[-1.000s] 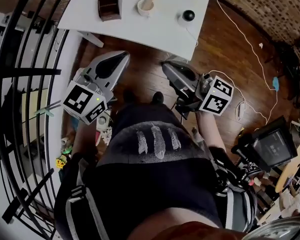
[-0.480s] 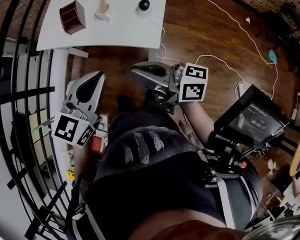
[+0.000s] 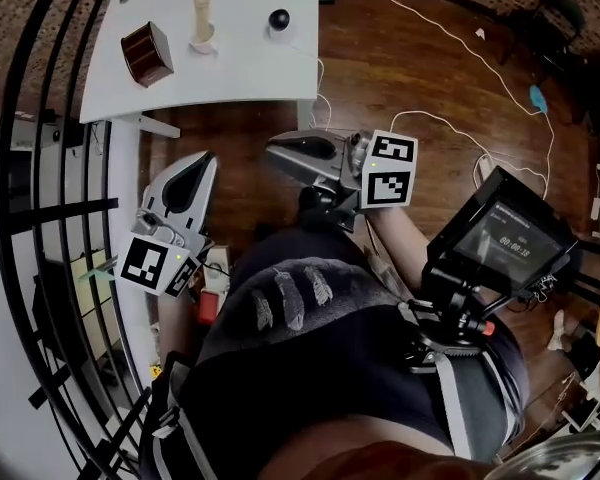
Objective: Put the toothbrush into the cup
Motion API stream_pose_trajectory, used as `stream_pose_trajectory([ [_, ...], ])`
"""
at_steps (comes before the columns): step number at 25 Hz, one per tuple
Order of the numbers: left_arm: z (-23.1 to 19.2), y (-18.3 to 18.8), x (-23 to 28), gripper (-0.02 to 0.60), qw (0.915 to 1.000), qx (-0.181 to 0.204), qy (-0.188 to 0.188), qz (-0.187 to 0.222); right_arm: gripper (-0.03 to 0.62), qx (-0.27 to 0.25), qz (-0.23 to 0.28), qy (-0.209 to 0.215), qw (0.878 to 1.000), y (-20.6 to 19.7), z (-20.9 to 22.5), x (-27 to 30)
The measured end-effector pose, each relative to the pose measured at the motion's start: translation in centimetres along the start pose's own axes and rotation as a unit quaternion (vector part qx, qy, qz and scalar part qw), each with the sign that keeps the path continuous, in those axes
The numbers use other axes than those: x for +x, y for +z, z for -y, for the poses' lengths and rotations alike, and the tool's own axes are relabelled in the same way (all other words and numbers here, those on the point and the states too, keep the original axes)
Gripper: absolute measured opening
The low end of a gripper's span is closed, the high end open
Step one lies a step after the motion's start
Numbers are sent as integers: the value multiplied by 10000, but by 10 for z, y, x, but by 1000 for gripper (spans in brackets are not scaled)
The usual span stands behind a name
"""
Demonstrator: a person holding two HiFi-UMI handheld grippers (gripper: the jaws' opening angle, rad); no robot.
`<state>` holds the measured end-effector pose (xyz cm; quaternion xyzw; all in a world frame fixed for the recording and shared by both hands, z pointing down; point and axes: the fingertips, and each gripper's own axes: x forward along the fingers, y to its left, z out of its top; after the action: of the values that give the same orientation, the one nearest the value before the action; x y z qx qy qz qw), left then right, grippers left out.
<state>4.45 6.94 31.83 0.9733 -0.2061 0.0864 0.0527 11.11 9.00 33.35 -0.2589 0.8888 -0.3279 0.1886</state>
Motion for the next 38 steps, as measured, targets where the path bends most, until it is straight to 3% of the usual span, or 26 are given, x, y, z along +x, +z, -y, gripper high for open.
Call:
stream_pose_trajectory([
  [7,-1,-7,-69,-3,9993,39,-93,352,0,-414,-305,-17,9987,-51,-50,34],
  [12,-4,-19,-112,-3,9986,-104,-164,492,0,-557,-389,-265,9973,-87,-74,45],
  [20,-11,-22,-101,-3,9965,-183,-577,573,0,-787,-295,-685,9941,-78,-72,55],
  [30,-7,-42,-121,-3,9910,-384,-1098,661,-1,-1138,-169,-1039,9879,-93,-104,69],
  [38,-21,-50,-119,-3,9887,-595,-1152,757,0,-1007,-201,-1290,9863,-93,-96,70],
])
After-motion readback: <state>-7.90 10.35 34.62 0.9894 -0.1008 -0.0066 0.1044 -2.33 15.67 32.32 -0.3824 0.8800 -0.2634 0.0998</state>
